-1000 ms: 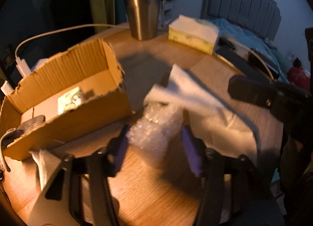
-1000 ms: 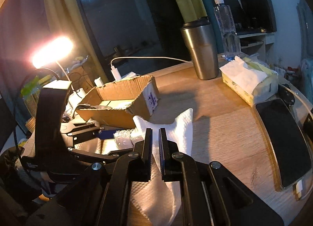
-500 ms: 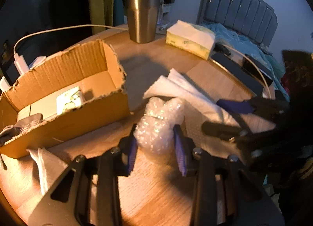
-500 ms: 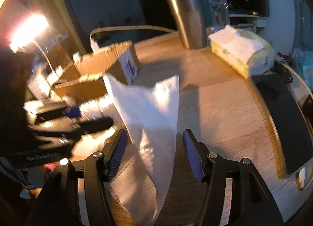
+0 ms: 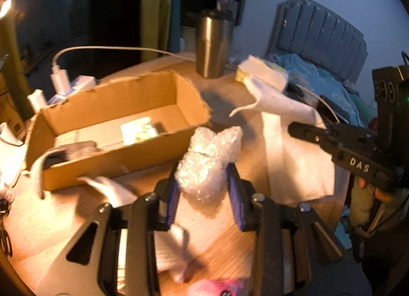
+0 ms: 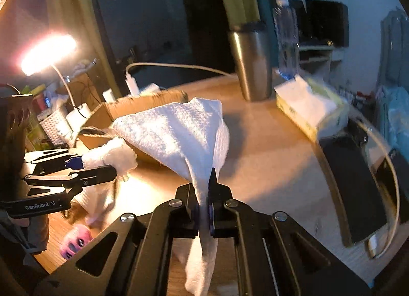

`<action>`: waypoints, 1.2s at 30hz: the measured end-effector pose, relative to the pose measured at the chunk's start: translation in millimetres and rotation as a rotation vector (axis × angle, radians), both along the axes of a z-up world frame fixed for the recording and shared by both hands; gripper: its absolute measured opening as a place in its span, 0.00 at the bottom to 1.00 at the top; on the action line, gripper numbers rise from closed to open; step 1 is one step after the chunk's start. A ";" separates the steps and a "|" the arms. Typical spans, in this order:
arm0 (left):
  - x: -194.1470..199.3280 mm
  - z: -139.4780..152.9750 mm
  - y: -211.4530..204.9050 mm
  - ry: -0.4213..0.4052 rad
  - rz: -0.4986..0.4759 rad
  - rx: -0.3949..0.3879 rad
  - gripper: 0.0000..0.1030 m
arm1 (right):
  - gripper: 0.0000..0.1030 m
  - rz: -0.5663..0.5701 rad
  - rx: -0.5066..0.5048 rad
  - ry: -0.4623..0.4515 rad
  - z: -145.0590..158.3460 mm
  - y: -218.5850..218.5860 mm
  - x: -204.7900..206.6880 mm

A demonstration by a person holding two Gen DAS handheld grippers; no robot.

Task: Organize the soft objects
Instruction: 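Carry the bubble wrap and towel with both tools over the cardboard box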

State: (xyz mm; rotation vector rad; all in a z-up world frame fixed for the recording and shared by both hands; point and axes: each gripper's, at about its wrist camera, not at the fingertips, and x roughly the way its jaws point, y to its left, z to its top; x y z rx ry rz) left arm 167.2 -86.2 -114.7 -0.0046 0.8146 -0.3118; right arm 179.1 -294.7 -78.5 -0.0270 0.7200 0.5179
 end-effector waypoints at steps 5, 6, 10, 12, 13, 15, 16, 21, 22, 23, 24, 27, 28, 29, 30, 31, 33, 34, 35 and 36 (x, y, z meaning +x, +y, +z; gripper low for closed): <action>-14.3 16.3 28.5 -0.049 0.053 -0.026 0.34 | 0.06 0.035 0.001 -0.047 18.9 21.7 -1.8; -17.1 19.5 33.5 -0.060 0.064 -0.029 0.34 | 0.05 0.042 0.000 -0.058 23.3 27.3 -1.7; -25.7 32.7 58.3 -0.105 0.111 -0.048 0.34 | 0.06 0.062 -0.001 -0.099 38.7 42.9 -2.7; -29.3 39.4 69.3 -0.128 0.133 -0.058 0.34 | 0.06 0.076 -0.005 -0.119 46.7 52.5 -2.5; -30.7 43.4 76.9 -0.142 0.146 -0.065 0.34 | 0.06 0.082 -0.008 -0.129 50.3 56.8 -2.3; -32.2 49.0 88.8 -0.162 0.166 -0.075 0.34 | 0.06 0.095 -0.012 -0.146 57.0 65.1 -2.3; -33.8 51.4 92.9 -0.170 0.174 -0.077 0.34 | 0.06 0.099 -0.013 -0.153 59.4 68.2 -2.3; -38.4 61.1 117.6 -0.208 0.215 -0.095 0.34 | 0.06 0.129 -0.021 -0.180 71.3 86.8 2.0; -38.8 62.7 121.2 -0.215 0.221 -0.100 0.34 | 0.06 0.133 -0.022 -0.184 73.1 90.0 3.1; -41.3 64.0 124.9 -0.220 0.225 -0.102 0.34 | 0.06 0.139 -0.024 -0.189 75.2 93.5 4.9; -43.6 65.6 126.4 -0.226 0.230 -0.104 0.34 | 0.06 0.142 -0.026 -0.193 76.7 96.0 5.9; -40.6 68.3 134.3 -0.239 0.240 -0.113 0.34 | 0.06 0.152 -0.026 -0.206 81.2 104.9 9.8; -39.8 69.1 136.7 -0.244 0.242 -0.116 0.34 | 0.06 0.155 -0.024 -0.211 83.1 107.6 11.6; -38.6 69.8 138.5 -0.247 0.244 -0.118 0.34 | 0.06 0.158 -0.022 -0.216 84.4 109.9 13.2; -37.4 70.5 140.2 -0.251 0.245 -0.120 0.34 | 0.06 0.160 -0.022 -0.219 85.4 112.0 14.6; -37.1 71.4 141.5 -0.257 0.247 -0.121 0.34 | 0.06 0.162 -0.022 -0.222 86.2 113.7 16.2; -35.2 72.3 143.2 -0.263 0.248 -0.122 0.34 | 0.06 0.164 -0.019 -0.232 87.0 118.0 20.6; -33.8 72.3 144.5 -0.269 0.250 -0.123 0.34 | 0.06 0.164 -0.021 -0.234 86.3 120.2 22.7; -32.3 72.2 145.8 -0.276 0.253 -0.125 0.34 | 0.06 0.164 -0.022 -0.234 84.8 123.0 26.5; -30.3 71.8 147.0 -0.283 0.256 -0.124 0.34 | 0.06 0.164 -0.022 -0.232 83.4 124.7 29.3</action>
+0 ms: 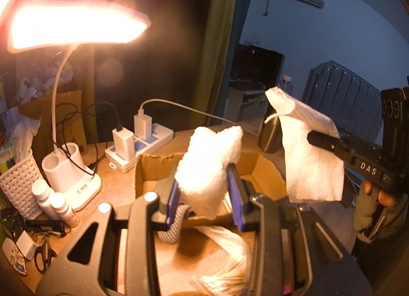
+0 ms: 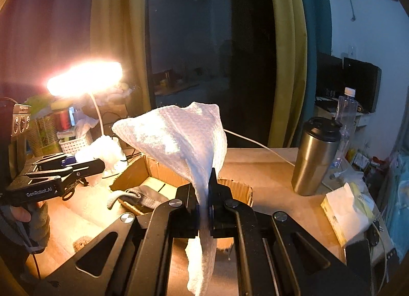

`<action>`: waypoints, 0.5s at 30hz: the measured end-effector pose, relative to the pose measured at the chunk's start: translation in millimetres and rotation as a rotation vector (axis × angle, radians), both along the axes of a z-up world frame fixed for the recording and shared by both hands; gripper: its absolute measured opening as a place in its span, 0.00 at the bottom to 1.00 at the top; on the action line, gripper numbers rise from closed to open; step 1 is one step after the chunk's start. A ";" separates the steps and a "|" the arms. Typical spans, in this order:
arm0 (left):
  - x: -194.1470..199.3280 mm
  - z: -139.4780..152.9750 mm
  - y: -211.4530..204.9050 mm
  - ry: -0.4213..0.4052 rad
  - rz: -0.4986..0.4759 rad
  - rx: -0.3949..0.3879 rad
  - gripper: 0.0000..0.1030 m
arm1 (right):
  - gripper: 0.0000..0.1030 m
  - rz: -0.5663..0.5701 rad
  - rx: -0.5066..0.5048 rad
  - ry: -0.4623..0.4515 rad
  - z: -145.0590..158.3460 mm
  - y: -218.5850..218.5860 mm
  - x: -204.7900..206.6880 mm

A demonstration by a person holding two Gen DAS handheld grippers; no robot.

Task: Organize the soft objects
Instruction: 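Carry the bubble wrap and towel with both tools over the cardboard box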

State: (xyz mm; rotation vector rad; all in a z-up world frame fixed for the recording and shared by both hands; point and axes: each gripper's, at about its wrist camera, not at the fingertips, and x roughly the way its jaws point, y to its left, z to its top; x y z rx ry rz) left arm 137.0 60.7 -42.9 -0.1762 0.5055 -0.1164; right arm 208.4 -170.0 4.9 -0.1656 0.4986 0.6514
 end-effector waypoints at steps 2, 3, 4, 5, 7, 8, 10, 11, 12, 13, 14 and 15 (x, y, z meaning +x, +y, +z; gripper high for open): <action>6.1 -1.5 1.9 -0.002 0.006 0.000 0.34 | 0.06 0.000 -0.002 0.000 -3.9 4.6 6.8; 8.2 -1.9 2.5 -0.002 0.006 -0.001 0.34 | 0.06 0.000 -0.005 -0.001 -5.5 6.5 9.1; 11.5 -2.7 3.0 -0.002 0.005 -0.002 0.34 | 0.06 0.001 -0.010 -0.002 -7.6 8.3 11.3; 14.9 -3.8 2.9 0.000 0.001 -0.001 0.34 | 0.06 0.001 -0.020 -0.004 -10.8 11.3 13.9; 19.5 -7.3 3.1 0.002 0.001 -0.003 0.34 | 0.06 0.005 -0.033 0.004 -17.7 16.7 19.4; 21.7 -9.5 3.2 0.006 0.000 -0.006 0.34 | 0.06 0.008 -0.040 0.009 -22.2 19.3 22.5; 26.8 -14.3 4.0 0.017 0.000 -0.008 0.34 | 0.06 0.011 -0.052 0.015 -28.6 22.6 26.7; 29.8 -17.1 4.3 0.025 -0.001 -0.008 0.34 | 0.06 0.010 -0.056 0.021 -32.8 23.7 30.3; 32.8 -19.4 4.5 0.032 -0.001 -0.009 0.34 | 0.06 0.009 -0.058 0.028 -36.2 24.0 33.3; 36.1 -21.8 5.0 0.037 -0.003 -0.011 0.34 | 0.06 0.009 -0.061 0.032 -38.5 24.4 35.4; 38.9 -24.2 5.0 0.043 -0.004 -0.012 0.34 | 0.06 0.008 -0.068 0.037 -42.0 24.9 38.4; 42.0 -26.9 4.6 0.050 -0.005 -0.013 0.34 | 0.06 0.007 -0.078 0.044 -46.4 25.8 41.3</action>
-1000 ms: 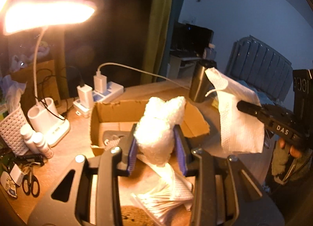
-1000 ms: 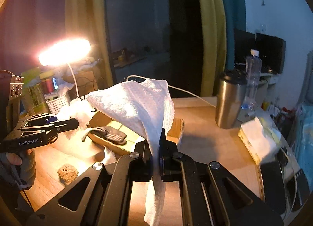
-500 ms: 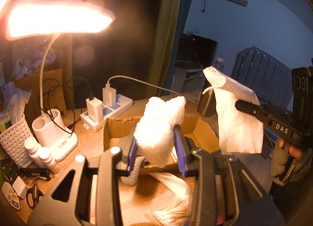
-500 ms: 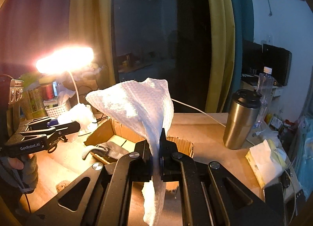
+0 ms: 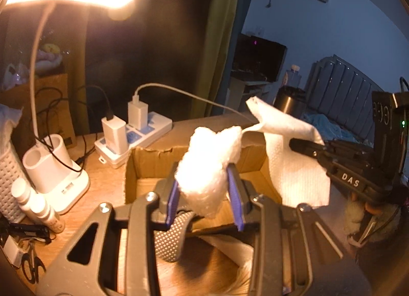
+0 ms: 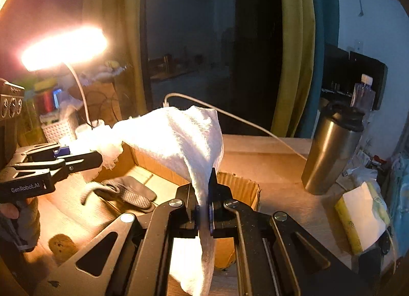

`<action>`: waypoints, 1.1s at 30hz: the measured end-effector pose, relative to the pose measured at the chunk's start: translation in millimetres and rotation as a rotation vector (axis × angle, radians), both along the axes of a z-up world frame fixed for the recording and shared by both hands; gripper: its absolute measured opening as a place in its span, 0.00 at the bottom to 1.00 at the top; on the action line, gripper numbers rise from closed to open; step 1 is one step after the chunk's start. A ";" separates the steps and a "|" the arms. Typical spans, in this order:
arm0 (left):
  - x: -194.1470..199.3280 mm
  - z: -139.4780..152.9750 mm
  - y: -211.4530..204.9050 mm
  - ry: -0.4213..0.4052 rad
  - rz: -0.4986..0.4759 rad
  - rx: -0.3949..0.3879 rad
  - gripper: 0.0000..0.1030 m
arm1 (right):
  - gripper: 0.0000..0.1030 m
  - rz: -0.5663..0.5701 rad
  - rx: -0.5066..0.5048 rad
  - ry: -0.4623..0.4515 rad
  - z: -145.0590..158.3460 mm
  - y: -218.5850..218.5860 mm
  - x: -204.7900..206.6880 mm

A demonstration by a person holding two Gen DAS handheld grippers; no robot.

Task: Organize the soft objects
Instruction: 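Carry the bubble wrap and towel with both tools over the cardboard box, then lower the towel and bubble wrap into the box and open both tools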

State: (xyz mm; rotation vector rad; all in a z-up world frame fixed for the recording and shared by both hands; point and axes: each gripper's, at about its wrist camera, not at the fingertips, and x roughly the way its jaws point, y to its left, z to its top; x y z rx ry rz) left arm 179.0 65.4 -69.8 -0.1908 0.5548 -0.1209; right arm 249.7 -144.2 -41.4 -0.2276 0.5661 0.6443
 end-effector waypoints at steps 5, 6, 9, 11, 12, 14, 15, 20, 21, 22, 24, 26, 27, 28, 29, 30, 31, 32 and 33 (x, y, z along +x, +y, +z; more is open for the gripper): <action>15.0 -16.6 -7.1 0.047 -0.028 0.011 0.34 | 0.06 -0.001 -0.100 0.023 -27.4 9.2 7.1; 17.1 -19.7 -8.6 0.055 -0.031 0.015 0.34 | 0.06 -0.002 -0.123 0.024 -32.5 11.0 7.6; 23.7 -28.0 -10.9 0.076 -0.037 0.016 0.34 | 0.06 -0.019 -0.218 0.016 -49.0 16.1 9.6; 28.5 -32.8 -11.9 0.091 -0.041 0.016 0.34 | 0.06 -0.030 -0.251 0.006 -54.2 17.6 10.3; 30.0 -34.8 -12.5 0.097 -0.043 0.016 0.34 | 0.06 -0.035 -0.252 0.006 -54.6 17.0 10.8; 34.5 -39.7 -13.3 0.112 -0.045 0.017 0.34 | 0.15 -0.048 -0.244 0.006 -53.1 13.4 12.9; 35.9 -41.6 -13.3 0.119 -0.043 0.017 0.34 | 0.27 -0.051 -0.232 0.008 -51.6 11.6 13.2; 39.5 -47.5 -13.6 0.141 -0.038 0.011 0.36 | 0.46 -0.075 -0.174 -0.014 -35.0 -2.4 9.0; 40.2 -48.3 -13.1 0.145 -0.037 0.011 0.36 | 0.47 -0.082 -0.176 -0.024 -33.9 -4.5 9.7; 40.9 -48.8 -12.9 0.149 -0.035 0.011 0.36 | 0.47 -0.086 -0.175 -0.027 -33.4 -5.6 9.3; 41.3 -49.0 -12.3 0.154 -0.031 0.007 0.37 | 0.48 -0.094 -0.181 -0.025 -33.9 -6.9 9.9; 41.2 -49.0 -11.9 0.159 -0.025 0.006 0.38 | 0.49 -0.118 -0.211 -0.010 -39.8 -9.2 14.1; 41.2 -48.9 -11.7 0.161 -0.023 0.007 0.38 | 0.49 -0.131 -0.225 0.003 -43.5 -9.7 16.9; 41.1 -48.8 -11.7 0.162 -0.021 0.008 0.40 | 0.49 -0.144 -0.236 0.015 -46.3 -12.7 18.8; 40.7 -48.4 -11.7 0.163 -0.019 0.008 0.41 | 0.49 -0.154 -0.241 0.028 -48.5 -15.3 20.9; 40.1 -48.0 -11.7 0.161 -0.019 0.007 0.42 | 0.49 -0.158 -0.242 0.039 -49.9 -17.0 22.0; 39.8 -47.6 -11.6 0.160 -0.018 0.007 0.43 | 0.49 -0.159 -0.239 0.052 -51.2 -19.0 22.9; 39.5 -47.3 -11.7 0.160 -0.016 0.007 0.44 | 0.51 -0.157 -0.228 0.079 -53.2 -22.3 24.4; 39.1 -46.7 -11.9 0.159 -0.015 0.007 0.44 | 0.52 -0.154 -0.216 0.110 -54.7 -24.6 27.0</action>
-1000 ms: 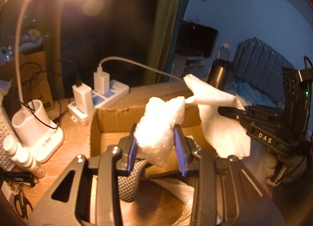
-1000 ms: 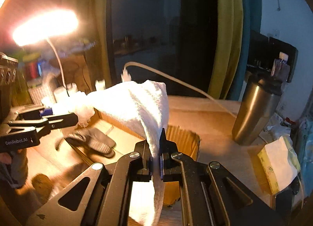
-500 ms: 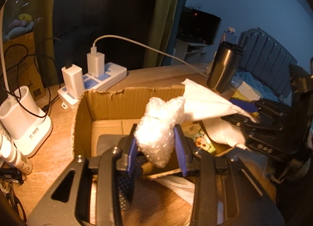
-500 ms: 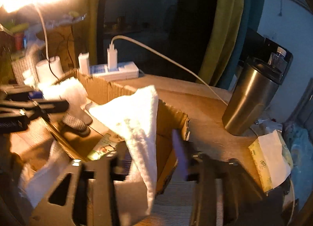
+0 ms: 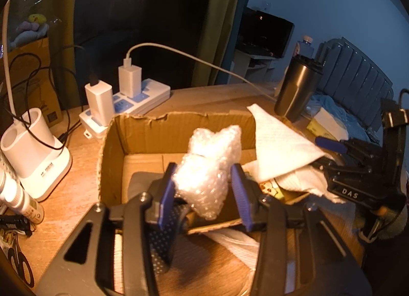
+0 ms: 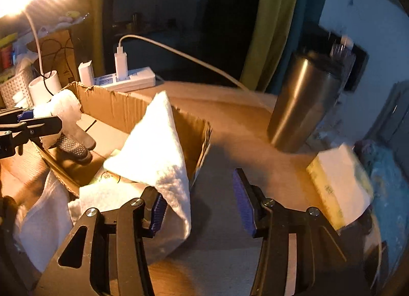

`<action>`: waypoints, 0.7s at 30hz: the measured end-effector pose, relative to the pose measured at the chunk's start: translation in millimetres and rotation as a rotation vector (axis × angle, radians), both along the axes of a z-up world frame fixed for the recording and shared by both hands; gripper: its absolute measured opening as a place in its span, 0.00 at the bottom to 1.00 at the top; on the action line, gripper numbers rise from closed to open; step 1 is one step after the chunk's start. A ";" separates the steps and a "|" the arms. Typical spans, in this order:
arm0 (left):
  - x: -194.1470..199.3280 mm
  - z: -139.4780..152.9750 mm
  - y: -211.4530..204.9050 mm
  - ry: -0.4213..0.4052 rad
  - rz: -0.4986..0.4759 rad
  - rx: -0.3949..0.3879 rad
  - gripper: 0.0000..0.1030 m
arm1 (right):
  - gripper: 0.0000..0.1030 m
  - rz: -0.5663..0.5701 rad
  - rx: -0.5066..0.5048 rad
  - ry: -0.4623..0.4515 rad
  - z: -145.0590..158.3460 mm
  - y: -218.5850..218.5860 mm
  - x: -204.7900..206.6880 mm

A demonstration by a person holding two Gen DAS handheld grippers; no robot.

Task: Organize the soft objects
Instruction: 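Lower the towel and bubble wrap into the box and open both tools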

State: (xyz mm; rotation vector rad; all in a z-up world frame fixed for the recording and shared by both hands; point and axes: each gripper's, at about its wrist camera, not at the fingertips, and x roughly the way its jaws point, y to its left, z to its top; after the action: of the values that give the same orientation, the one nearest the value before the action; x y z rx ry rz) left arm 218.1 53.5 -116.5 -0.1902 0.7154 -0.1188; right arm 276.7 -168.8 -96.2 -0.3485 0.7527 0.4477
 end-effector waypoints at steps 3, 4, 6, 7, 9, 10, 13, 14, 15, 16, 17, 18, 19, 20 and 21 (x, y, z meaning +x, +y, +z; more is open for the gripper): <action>-1.0 2.0 -0.3 -0.002 0.006 0.004 0.47 | 0.52 -0.020 0.059 0.077 -2.9 -9.6 5.9; -1.8 3.1 -0.5 -0.005 0.008 0.007 0.49 | 0.52 -0.023 0.078 0.082 -1.0 -11.7 5.2; -4.1 6.1 -0.1 -0.011 0.012 0.007 0.49 | 0.52 -0.024 0.119 0.076 7.9 -17.1 1.0; -5.6 8.2 0.3 -0.016 0.014 0.008 0.49 | 0.52 -0.016 0.144 0.065 14.4 -19.7 -3.1; -8.1 11.7 0.6 -0.024 0.019 0.011 0.49 | 0.53 0.003 0.178 0.054 24.1 -22.5 -9.9; -9.5 13.5 0.8 -0.029 0.022 0.010 0.49 | 0.53 0.009 0.190 0.051 27.6 -23.1 -11.7; -13.5 18.0 0.3 -0.039 0.026 0.011 0.49 | 0.53 0.022 0.227 0.039 35.3 -25.5 -16.5; -15.4 19.5 -0.3 -0.042 0.026 0.010 0.49 | 0.54 0.024 0.247 0.042 37.5 -27.0 -17.0; -17.1 21.1 -0.9 -0.045 0.025 0.010 0.49 | 0.55 0.026 0.260 0.047 38.8 -27.4 -16.9; -19.2 22.8 -1.6 -0.050 0.024 0.011 0.49 | 0.56 0.028 0.265 0.049 39.9 -26.9 -16.3; -21.3 24.6 -2.2 -0.053 0.023 0.011 0.49 | 0.57 0.029 0.257 0.042 40.9 -24.3 -15.8; -23.3 26.1 -2.9 -0.057 0.021 0.011 0.49 | 0.57 0.032 0.248 0.037 39.9 -20.3 -13.8; -25.8 28.1 -3.7 -0.061 0.020 0.011 0.49 | 0.57 0.036 0.241 0.038 38.1 -16.3 -10.4; -27.2 29.2 -3.9 -0.064 0.020 0.012 0.49 | 0.57 0.038 0.232 0.050 34.5 -11.2 -6.0; -28.8 30.5 -4.4 -0.066 0.020 0.013 0.49 | 0.59 0.034 0.209 0.077 28.1 -5.6 0.0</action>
State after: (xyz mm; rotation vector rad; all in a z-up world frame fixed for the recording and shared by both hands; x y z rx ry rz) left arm 189.3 49.1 -86.1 -0.1804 0.6480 -0.1012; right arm 276.6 -174.3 -68.0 -0.1495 0.7684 0.5693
